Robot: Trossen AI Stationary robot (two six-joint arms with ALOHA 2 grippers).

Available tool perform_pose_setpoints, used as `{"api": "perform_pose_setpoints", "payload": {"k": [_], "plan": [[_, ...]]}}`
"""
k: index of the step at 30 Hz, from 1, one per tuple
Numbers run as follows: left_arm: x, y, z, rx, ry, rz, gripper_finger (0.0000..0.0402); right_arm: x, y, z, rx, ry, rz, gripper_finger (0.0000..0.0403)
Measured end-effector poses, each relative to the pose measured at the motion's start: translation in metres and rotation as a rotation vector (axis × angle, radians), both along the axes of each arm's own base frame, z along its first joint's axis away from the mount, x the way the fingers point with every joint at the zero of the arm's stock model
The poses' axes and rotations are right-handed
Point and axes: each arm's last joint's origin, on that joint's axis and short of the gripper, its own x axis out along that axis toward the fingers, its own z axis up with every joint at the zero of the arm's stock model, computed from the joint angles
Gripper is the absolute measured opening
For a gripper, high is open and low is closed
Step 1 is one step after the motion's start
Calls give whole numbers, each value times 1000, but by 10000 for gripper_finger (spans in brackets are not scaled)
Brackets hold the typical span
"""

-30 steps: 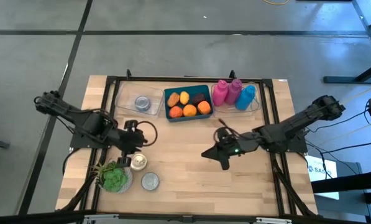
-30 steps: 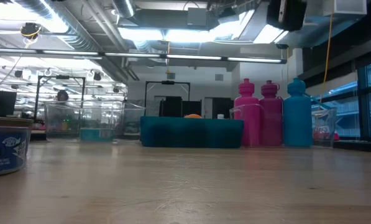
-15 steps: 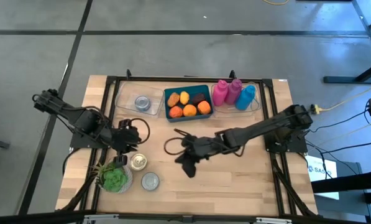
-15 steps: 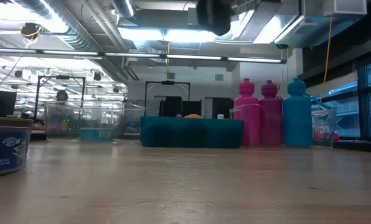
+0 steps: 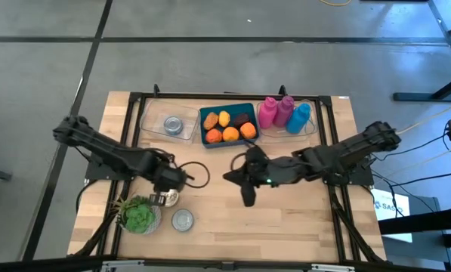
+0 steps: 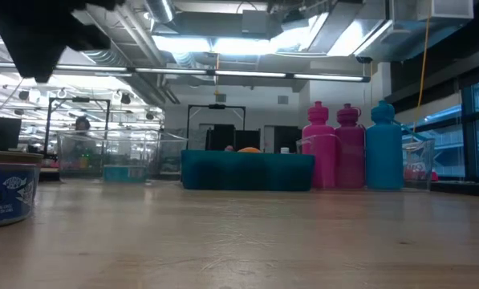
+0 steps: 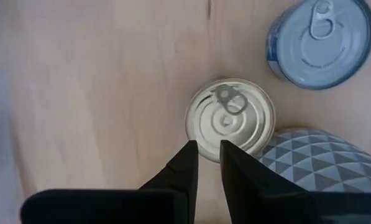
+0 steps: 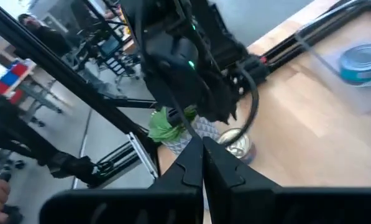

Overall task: Pick & Place Food Item
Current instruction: Put the blue pink tuna can into the left transparent bin

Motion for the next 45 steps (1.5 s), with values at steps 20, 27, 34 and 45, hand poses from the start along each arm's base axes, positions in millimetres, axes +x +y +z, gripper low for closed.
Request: {"api": "perform_pose_setpoints", "payload": {"k": [20,27,34,45], "plan": [[21,-9,-60,-113,77,-158,56,-93,56,1,10,85,-253,2],[19,-7,-71,-84,63,-144,56,-95,58,2,17,71,-267,2],[28,-6,-83,-75,62,-139,56,-95,59,2,17,71,-266,2],[54,8,-95,11,-61,-54,56,-95,59,2,16,67,-268,2]]}}
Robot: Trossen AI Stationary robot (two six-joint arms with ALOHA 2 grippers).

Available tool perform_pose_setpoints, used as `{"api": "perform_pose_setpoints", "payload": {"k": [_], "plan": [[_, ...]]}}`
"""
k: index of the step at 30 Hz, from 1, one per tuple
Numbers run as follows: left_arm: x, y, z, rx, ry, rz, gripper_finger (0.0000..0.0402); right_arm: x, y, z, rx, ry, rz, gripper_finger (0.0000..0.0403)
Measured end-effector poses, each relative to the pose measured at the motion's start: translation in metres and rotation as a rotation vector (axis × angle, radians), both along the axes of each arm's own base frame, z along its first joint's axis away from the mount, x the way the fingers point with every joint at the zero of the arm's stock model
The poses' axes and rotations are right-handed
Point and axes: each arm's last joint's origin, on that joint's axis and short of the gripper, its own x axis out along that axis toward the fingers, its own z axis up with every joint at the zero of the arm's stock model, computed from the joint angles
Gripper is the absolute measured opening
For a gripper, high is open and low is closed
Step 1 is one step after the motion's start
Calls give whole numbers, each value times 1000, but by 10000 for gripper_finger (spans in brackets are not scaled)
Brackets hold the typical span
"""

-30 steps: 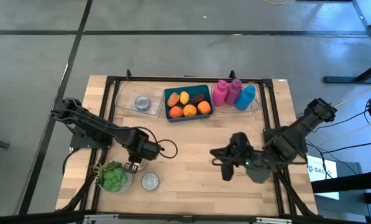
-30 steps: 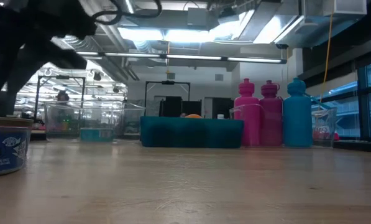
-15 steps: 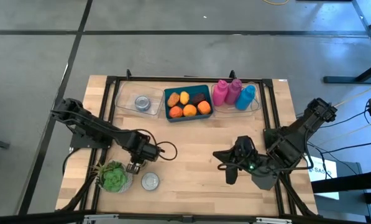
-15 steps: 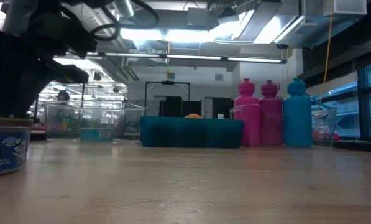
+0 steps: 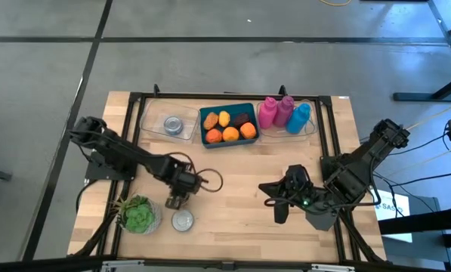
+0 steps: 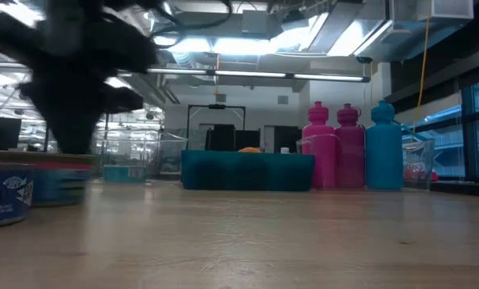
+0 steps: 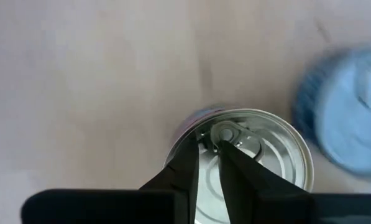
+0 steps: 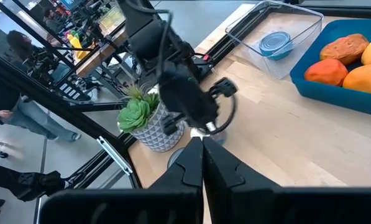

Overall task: Pick & Place Food Item
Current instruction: Put the blue pink tuna can into the left transparent bin

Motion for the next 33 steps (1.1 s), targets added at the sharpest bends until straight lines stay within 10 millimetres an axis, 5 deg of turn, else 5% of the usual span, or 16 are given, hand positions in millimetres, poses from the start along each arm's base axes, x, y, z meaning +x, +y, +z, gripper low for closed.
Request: {"api": "perform_pose_setpoints", "payload": {"k": [17,27,33], "plan": [[31,65,13,140,-213,245,57,0,0,0,3,-3,0,2],[44,53,58,55,-238,106,107,0,0,0,-2,3,10,2],[39,23,58,5,-214,-69,164,0,1,0,-20,10,21,2]]}}
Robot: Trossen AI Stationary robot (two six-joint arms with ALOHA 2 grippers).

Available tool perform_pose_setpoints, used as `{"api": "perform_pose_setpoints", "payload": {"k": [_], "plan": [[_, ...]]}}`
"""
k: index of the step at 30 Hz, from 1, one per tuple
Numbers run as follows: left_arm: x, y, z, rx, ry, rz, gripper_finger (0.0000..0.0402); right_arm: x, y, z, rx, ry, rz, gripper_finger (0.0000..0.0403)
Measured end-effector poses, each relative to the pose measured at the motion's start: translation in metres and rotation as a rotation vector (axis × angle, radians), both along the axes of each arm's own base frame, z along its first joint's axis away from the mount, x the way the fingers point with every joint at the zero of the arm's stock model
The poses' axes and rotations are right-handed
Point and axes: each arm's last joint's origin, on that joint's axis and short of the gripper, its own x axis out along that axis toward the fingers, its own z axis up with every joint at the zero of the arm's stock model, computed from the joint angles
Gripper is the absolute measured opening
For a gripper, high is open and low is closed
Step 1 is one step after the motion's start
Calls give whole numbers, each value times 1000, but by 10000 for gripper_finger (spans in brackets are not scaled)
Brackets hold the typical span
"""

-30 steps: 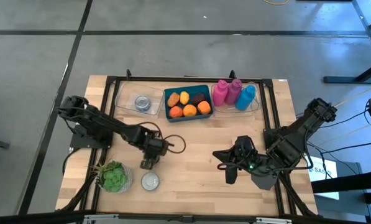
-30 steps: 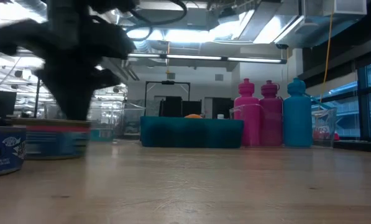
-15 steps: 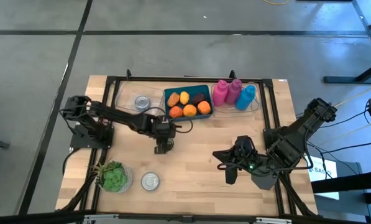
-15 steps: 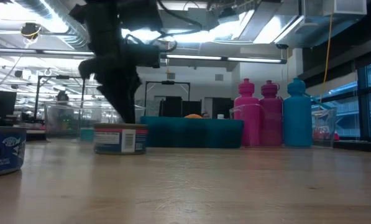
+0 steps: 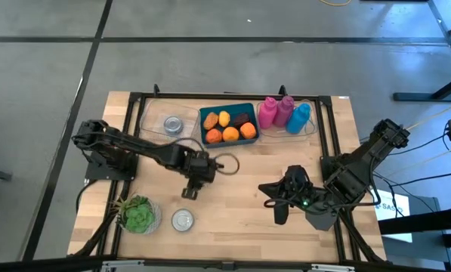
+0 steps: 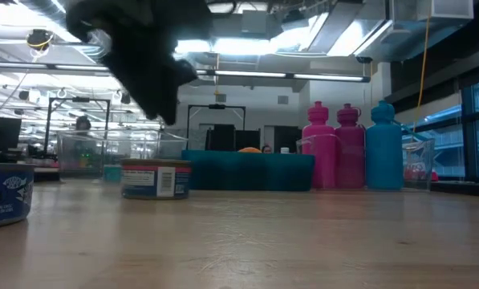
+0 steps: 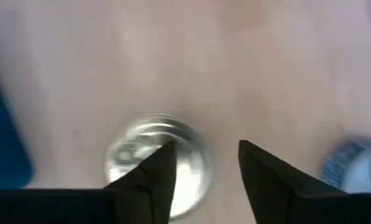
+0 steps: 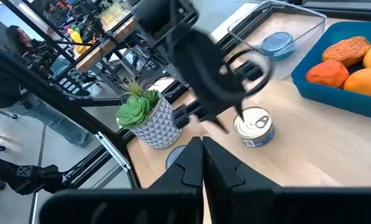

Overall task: Pick & Place Food Item
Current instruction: Put the blue pink tuna can into the left transparent bin

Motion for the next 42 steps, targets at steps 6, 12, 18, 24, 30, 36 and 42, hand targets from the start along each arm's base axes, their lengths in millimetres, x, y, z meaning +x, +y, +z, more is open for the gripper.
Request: {"api": "perform_pose_setpoints", "payload": {"k": [6,12,18,24,30,36,42], "plan": [[-5,-21,-1,62,1,-89,211,0,0,0,-24,6,10,2],[-12,-31,-11,158,8,-123,223,0,0,0,-28,8,12,2],[-18,-35,-25,208,17,-89,223,0,0,0,-44,12,19,2],[-20,-34,-39,204,2,-53,223,0,0,0,-39,16,27,2],[-23,-31,-45,259,4,-25,223,0,1,-1,-33,21,37,2],[-26,-33,-52,255,-3,-36,223,0,1,-1,-34,21,37,2],[-24,-34,-51,288,-29,-98,216,0,1,-1,-33,21,37,2]]}}
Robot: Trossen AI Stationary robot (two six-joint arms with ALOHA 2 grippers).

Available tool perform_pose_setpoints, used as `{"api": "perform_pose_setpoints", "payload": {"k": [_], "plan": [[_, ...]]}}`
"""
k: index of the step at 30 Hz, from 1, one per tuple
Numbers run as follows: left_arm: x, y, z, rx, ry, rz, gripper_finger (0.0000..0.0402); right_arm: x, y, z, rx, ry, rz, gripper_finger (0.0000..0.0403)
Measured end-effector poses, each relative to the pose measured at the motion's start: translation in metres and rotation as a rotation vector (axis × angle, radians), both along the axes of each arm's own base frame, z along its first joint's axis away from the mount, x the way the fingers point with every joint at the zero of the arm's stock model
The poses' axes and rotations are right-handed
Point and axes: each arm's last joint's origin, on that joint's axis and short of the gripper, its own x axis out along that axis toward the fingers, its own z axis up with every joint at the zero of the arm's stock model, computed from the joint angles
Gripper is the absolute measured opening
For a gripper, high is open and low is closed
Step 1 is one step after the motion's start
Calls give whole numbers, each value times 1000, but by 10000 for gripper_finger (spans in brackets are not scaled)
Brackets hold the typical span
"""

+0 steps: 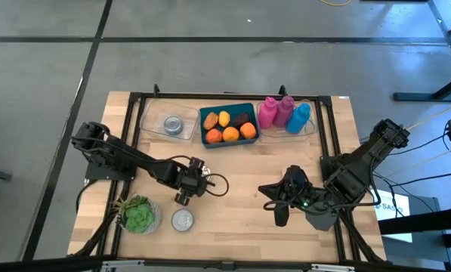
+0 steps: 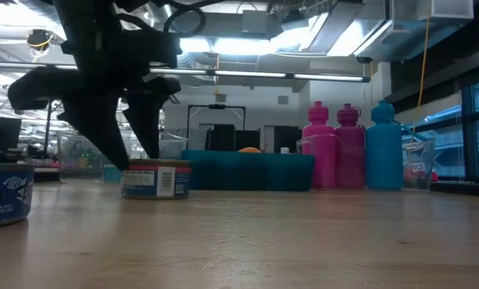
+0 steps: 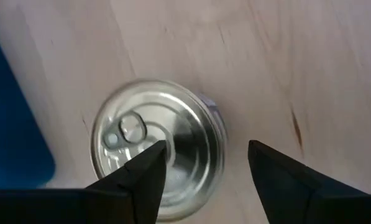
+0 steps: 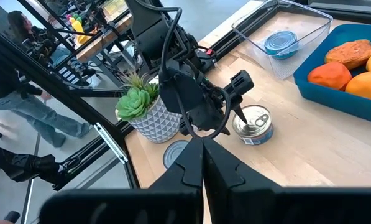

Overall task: Pick & Place Food Item
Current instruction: Put the blue pink tuna can into the left transparent bin

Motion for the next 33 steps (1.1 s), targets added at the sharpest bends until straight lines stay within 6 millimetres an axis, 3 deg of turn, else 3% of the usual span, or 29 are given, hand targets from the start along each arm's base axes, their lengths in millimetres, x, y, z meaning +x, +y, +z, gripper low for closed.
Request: {"api": "perform_pose_setpoints", "payload": {"k": [15,22,27,33], "plan": [[13,-9,-28,42,46,-70,108,0,0,0,4,0,-1,2],[12,-10,-29,45,55,-74,13,0,0,0,1,1,2,2],[11,-10,-29,32,59,-60,2,0,0,0,0,1,2,2],[9,-9,-17,-7,12,-16,2,0,0,0,0,1,1,2]]}}
